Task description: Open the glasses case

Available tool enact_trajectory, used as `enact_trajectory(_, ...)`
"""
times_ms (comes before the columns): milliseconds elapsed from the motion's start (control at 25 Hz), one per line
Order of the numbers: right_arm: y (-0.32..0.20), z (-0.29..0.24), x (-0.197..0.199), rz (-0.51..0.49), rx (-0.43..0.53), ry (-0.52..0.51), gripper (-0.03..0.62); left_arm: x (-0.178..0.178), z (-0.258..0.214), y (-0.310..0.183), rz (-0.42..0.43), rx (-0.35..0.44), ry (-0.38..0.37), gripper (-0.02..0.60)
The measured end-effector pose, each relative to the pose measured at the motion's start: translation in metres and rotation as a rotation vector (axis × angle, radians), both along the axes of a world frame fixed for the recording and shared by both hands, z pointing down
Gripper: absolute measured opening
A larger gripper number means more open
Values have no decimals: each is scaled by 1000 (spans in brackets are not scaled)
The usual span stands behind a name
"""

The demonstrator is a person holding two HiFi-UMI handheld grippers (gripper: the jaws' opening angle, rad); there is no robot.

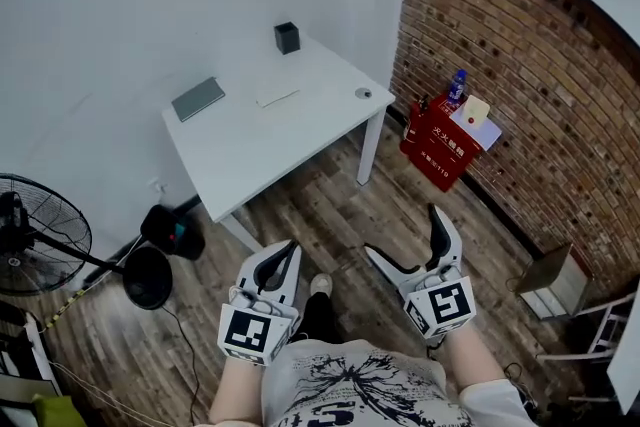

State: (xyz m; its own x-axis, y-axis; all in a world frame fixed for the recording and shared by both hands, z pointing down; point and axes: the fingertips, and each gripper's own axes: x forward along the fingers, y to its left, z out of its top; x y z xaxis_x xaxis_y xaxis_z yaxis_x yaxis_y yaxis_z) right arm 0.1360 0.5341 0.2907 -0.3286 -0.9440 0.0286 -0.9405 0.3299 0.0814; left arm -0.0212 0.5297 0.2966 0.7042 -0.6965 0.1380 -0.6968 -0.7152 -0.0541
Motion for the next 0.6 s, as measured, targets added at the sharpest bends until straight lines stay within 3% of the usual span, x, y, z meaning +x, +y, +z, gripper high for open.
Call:
enact_trajectory(360,-237,-12,-37,-25,-20,19,541,-32,-16,-237,-19,17,27,14)
enact_trajectory(600,-353,-7,-46,-30,-55,13,540,-42,-12,-347,-29,-11,13,14)
